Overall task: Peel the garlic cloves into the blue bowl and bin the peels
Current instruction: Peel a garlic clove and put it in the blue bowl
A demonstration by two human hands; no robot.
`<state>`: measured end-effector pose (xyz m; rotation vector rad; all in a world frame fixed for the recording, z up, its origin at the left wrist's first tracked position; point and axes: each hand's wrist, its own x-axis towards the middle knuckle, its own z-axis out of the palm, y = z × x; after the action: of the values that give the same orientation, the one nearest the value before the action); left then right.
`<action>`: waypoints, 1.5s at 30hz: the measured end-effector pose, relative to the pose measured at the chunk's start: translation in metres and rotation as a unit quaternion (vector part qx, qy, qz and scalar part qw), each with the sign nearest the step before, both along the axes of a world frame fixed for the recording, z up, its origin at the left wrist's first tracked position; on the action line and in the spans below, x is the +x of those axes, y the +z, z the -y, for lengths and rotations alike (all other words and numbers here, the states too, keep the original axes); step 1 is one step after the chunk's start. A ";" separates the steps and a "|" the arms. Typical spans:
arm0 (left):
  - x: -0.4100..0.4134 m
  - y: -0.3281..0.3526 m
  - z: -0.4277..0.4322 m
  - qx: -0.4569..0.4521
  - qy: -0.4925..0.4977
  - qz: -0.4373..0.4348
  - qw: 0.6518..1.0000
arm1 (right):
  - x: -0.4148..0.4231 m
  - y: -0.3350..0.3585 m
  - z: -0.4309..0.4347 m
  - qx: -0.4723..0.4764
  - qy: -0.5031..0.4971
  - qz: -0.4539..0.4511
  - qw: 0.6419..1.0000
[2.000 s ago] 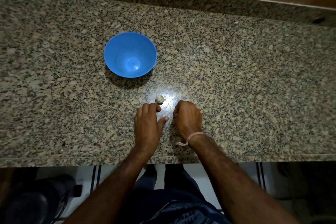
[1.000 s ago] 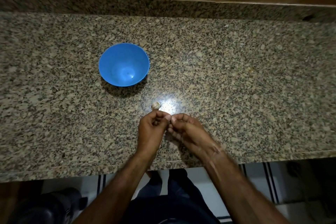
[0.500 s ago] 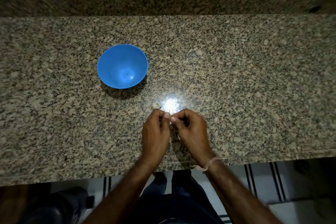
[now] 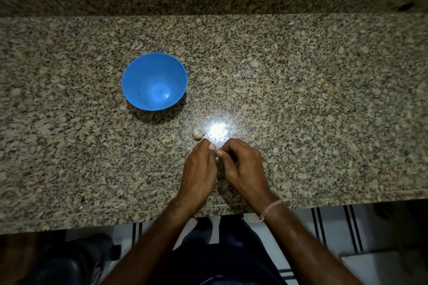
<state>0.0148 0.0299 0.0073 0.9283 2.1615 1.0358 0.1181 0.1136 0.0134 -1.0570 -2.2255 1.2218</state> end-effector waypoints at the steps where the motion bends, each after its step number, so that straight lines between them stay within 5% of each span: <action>1: 0.000 0.000 0.000 0.007 -0.003 -0.022 1.000 | 0.000 0.000 0.000 -0.054 -0.014 -0.004 0.998; 4: -0.002 -0.001 0.004 0.001 -0.016 -0.064 0.998 | -0.001 0.001 0.001 -0.256 -0.051 -0.033 0.965; 6: -0.003 -0.003 0.005 -0.030 -0.011 0.018 0.999 | 0.001 -0.001 0.002 -0.149 -0.027 -0.005 0.988; 9: -0.005 0.002 0.000 -0.085 0.045 0.251 0.963 | 0.000 0.002 0.002 0.017 0.027 0.036 0.999; 11: -0.003 0.003 0.001 -0.068 0.013 0.114 0.991 | -0.001 0.002 0.000 -0.089 -0.005 0.030 0.996; 14: -0.002 0.002 0.007 -0.034 -0.009 -0.036 0.999 | -0.004 0.007 0.000 -0.393 -0.079 -0.027 0.916; 16: -0.005 -0.001 0.004 -0.049 0.018 0.086 0.995 | -0.003 0.005 0.003 -0.281 -0.064 -0.015 0.957; 18: -0.008 0.002 -0.002 -0.060 0.080 0.306 0.947 | -0.001 0.000 0.003 -0.067 -0.005 0.023 0.997; 19: -0.008 0.005 -0.003 -0.070 0.098 0.345 0.931 | -0.001 -0.001 0.002 -0.021 0.009 0.034 0.999; 21: -0.006 0.005 0.000 -0.072 0.044 0.203 0.976 | -0.003 0.000 0.001 -0.081 -0.005 0.034 0.996; 23: -0.005 -0.002 0.009 -0.049 -0.017 -0.025 0.998 | -0.004 0.002 -0.002 -0.327 -0.052 -0.012 0.943; 25: -0.006 -0.004 0.010 -0.040 -0.027 -0.034 0.998 | -0.004 0.005 0.001 -0.423 -0.077 -0.036 0.902; 27: -0.009 -0.007 0.004 -0.040 0.025 0.160 0.986 | 0.000 -0.001 0.005 -0.221 -0.043 -0.006 0.974; 28: -0.011 -0.004 0.002 -0.048 0.069 0.298 0.951 | 0.002 -0.005 0.005 -0.095 -0.013 0.014 0.995; 30: -0.012 0.002 -0.002 -0.073 0.117 0.408 0.903 | 0.001 -0.008 0.002 -0.002 0.015 0.033 0.999; 31: -0.011 0.004 -0.002 -0.075 0.092 0.348 0.930 | 0.000 -0.007 0.001 -0.043 0.007 0.027 0.999; 33: -0.008 -0.001 0.004 -0.051 0.003 0.070 0.996 | -0.002 -0.002 -0.004 -0.261 -0.042 -0.015 0.964; 34: -0.010 -0.006 0.008 -0.031 -0.035 -0.056 0.997 | -0.003 0.002 -0.004 -0.392 -0.066 -0.036 0.917; 36: -0.013 -0.006 0.008 0.000 -0.087 -0.142 0.986 | -0.005 0.009 -0.004 -0.531 -0.106 -0.042 0.840; 37: -0.014 -0.009 0.008 0.000 -0.089 -0.134 0.987 | -0.005 0.009 -0.002 -0.511 -0.105 -0.036 0.852; 38: -0.014 -0.012 0.008 -0.008 -0.080 -0.086 0.993 | -0.004 0.004 0.000 -0.423 -0.087 -0.024 0.902; 39: -0.014 -0.011 0.006 -0.032 -0.044 0.033 0.998 | -0.001 -0.003 0.000 -0.276 -0.051 0.007 0.960; 41: -0.015 -0.008 0.004 -0.066 0.034 0.261 0.962 | 0.001 -0.008 0.001 -0.040 0.019 0.060 0.997; 43: -0.014 -0.002 0.004 -0.086 0.024 0.227 0.970 | -0.001 -0.008 -0.002 -0.080 0.022 0.041 0.996; 45: -0.011 -0.008 0.009 -0.037 -0.033 0.016 0.999 | -0.002 -0.002 -0.006 -0.346 -0.028 -0.011 0.938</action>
<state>0.0033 0.0209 -0.0008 0.9365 2.1141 0.9275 0.1158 0.1201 0.0115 -1.3165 -1.7443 2.0480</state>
